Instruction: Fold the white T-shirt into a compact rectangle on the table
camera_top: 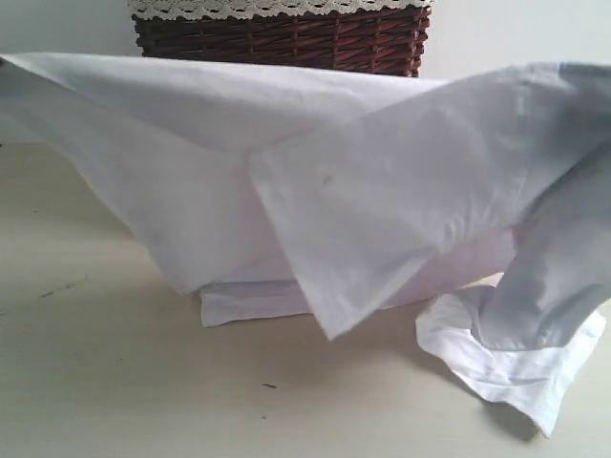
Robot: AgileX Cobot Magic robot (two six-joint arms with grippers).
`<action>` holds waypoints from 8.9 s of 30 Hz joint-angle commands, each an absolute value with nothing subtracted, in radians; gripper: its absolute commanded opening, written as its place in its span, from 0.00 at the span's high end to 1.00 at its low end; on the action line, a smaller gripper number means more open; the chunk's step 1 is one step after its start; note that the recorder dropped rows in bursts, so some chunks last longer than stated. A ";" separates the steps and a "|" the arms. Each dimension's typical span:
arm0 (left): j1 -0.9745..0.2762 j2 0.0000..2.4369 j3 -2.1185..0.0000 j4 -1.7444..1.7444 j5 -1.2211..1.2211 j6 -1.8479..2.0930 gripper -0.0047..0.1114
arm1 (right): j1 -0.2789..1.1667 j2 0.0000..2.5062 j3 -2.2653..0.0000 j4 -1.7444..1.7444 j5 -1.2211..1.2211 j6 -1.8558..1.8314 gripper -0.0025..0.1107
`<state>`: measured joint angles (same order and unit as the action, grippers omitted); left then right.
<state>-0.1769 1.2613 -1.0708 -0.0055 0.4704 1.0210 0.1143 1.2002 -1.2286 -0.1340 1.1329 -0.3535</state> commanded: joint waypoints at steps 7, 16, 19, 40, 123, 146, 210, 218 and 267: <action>-0.138 1.204 -1.144 -0.006 0.326 0.922 0.96 | 0.110 1.214 -1.256 -0.512 0.845 -0.032 0.98; -0.110 1.266 -1.337 -0.015 0.290 0.897 0.96 | 0.110 1.356 -1.339 -0.548 0.798 -0.071 0.98; -0.115 1.270 -1.356 -0.011 0.334 0.911 0.96 | 0.110 1.342 -1.355 -0.446 0.885 -0.193 0.98; -0.177 0.859 -0.858 -0.313 1.202 0.857 0.96 | 0.290 1.032 -0.762 0.041 1.213 -0.493 0.98; 0.040 1.843 -0.934 -1.157 1.130 1.095 0.70 | 0.375 1.739 -0.946 0.188 0.889 -0.159 0.98; -0.174 1.786 -0.832 -1.099 1.133 1.095 0.63 | 0.384 1.492 -0.676 0.066 0.703 -0.425 0.34; -0.130 1.966 -0.963 -1.226 0.669 1.197 0.63 | 0.384 1.163 -0.578 -0.083 1.124 -0.054 0.49; -0.098 1.966 -0.988 -1.225 0.988 1.159 0.63 | 0.384 1.258 -0.578 0.085 0.755 -0.039 0.68; -0.088 1.968 -0.954 -0.877 0.532 0.778 0.70 | 0.384 1.510 -0.565 0.255 0.511 -0.045 0.98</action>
